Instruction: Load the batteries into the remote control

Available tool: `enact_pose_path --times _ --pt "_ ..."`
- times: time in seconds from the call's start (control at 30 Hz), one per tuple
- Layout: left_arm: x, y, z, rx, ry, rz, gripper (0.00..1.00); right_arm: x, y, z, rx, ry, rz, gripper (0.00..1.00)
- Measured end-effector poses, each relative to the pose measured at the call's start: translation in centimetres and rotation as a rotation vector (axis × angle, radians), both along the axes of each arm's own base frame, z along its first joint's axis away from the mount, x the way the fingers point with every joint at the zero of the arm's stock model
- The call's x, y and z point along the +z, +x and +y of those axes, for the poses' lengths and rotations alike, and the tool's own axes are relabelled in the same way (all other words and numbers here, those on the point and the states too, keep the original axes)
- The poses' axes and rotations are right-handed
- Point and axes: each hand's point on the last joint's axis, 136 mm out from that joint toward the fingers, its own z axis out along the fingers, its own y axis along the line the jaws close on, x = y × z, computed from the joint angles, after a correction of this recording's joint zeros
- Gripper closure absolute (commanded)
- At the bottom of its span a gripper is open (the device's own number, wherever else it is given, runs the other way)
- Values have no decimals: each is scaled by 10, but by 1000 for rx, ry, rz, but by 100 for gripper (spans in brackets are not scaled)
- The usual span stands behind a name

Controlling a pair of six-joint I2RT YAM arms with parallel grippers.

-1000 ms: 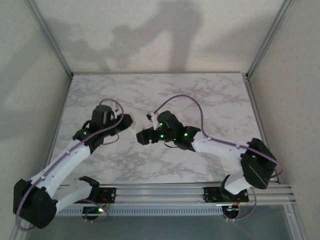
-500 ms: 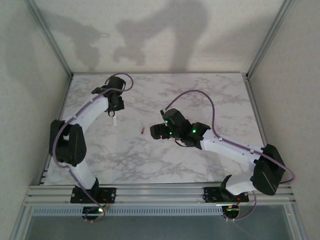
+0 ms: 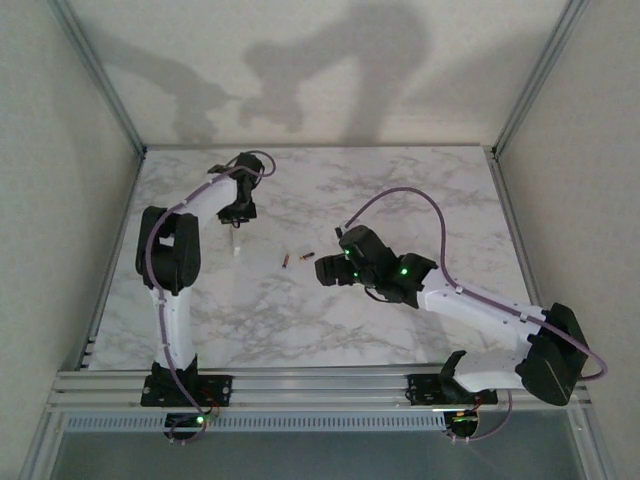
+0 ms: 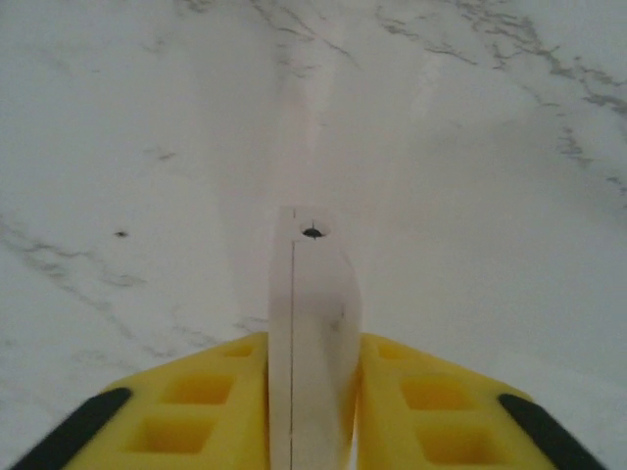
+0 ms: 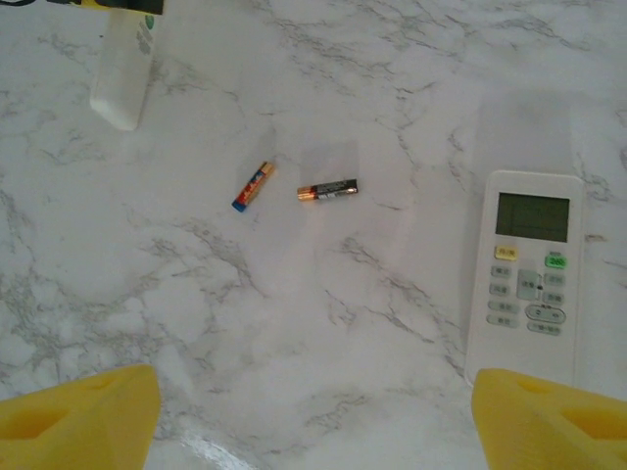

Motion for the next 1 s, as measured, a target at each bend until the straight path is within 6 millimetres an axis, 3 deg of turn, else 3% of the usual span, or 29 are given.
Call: enact_pose_path --times 0.1,0.17,0.43,0.63,0.7,0.73,0.83,0.9,1.0 --pt "-16 6 -7 7 -35 15 68 3 0 -6 -9 -4 -12 16" --pt "-14 12 -11 4 -49 3 67 5 0 -10 -15 -8 -21 16" --pt "-19 26 -24 -17 -118 -22 45 4 -3 -25 -38 -9 -29 16" --pt "-5 42 -39 -52 -179 -75 35 -3 3 -38 -95 -28 -9 13" --pt "5 49 -45 -66 -205 -110 32 -11 9 -46 -130 -62 9 6" --pt "12 50 -48 -73 -221 -126 31 -15 13 -50 -144 -86 17 3" --pt "58 53 -59 -103 -293 -238 27 -41 26 -65 -182 -206 88 1" --pt "108 45 -67 -136 -359 -358 27 -64 35 -71 -187 -304 150 1" --pt "198 17 -77 -194 -476 -578 26 -97 42 -74 -154 -441 225 1"
